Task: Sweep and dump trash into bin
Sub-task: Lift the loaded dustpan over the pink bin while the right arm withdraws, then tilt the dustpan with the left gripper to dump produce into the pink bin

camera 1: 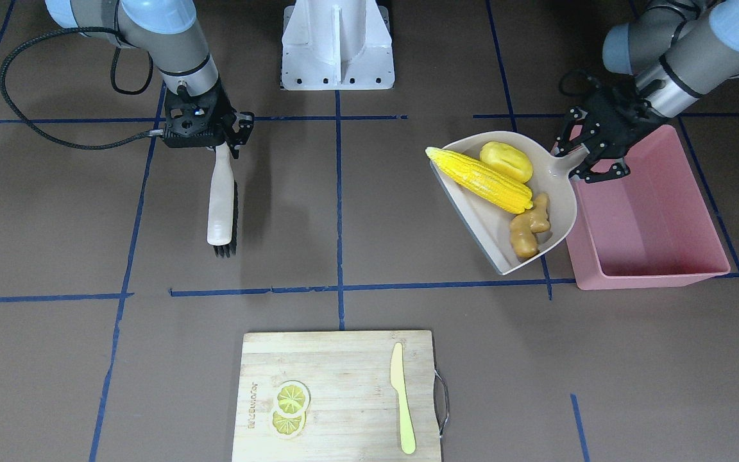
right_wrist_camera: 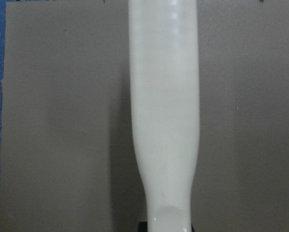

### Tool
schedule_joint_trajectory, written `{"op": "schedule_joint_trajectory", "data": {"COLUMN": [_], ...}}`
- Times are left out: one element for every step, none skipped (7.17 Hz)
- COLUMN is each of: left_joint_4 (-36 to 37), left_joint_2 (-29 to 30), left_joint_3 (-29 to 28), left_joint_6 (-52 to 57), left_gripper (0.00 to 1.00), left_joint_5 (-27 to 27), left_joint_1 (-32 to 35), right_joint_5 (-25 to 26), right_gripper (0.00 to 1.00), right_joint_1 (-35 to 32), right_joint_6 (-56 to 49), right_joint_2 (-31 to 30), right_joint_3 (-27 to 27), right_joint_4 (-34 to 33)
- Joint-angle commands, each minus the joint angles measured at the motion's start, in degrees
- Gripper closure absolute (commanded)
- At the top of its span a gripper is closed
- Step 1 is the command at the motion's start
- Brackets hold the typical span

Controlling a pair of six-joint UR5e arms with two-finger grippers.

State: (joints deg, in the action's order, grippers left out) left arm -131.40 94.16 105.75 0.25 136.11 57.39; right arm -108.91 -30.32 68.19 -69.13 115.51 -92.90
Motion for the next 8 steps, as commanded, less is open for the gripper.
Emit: {"op": "schedule_joint_trajectory", "data": {"left_joint_4": [-0.8,-0.3,0.6,5.4,12.2,17.8,21.4,23.7], "left_joint_2": [-3.9,-4.0,-4.2,-4.2,-4.2,-4.2,-4.2,-4.2], "left_joint_3": [-0.4,-2.3,-4.9,-5.8,-5.8,-5.8,-6.0,-6.0], "left_joint_6": [9.3,13.9,19.6,26.7,33.8,40.6,45.5,50.1], "left_gripper": [1.00,1.00,1.00,1.00,1.00,1.00,1.00,1.00], "left_joint_5": [3.3,3.2,3.2,3.2,3.4,3.4,3.3,2.9], "left_joint_1": [7.6,10.7,13.9,16.9,19.7,21.9,23.3,25.1], "right_joint_5": [0.0,0.1,0.1,0.1,0.1,0.0,0.0,0.1], "right_gripper": [1.00,1.00,1.00,1.00,1.00,1.00,1.00,1.00], "right_joint_1": [0.0,0.0,0.0,0.0,0.0,0.1,0.1,0.1], "right_joint_6": [0.0,0.0,0.0,0.0,0.0,0.0,0.0,0.0], "right_joint_2": [0.1,0.1,0.1,0.1,0.1,0.1,0.1,0.1], "right_joint_3": [0.1,0.1,0.2,0.3,0.4,0.3,0.3,0.3], "right_joint_4": [0.0,0.0,0.0,0.0,0.0,0.0,0.0,0.0]}}
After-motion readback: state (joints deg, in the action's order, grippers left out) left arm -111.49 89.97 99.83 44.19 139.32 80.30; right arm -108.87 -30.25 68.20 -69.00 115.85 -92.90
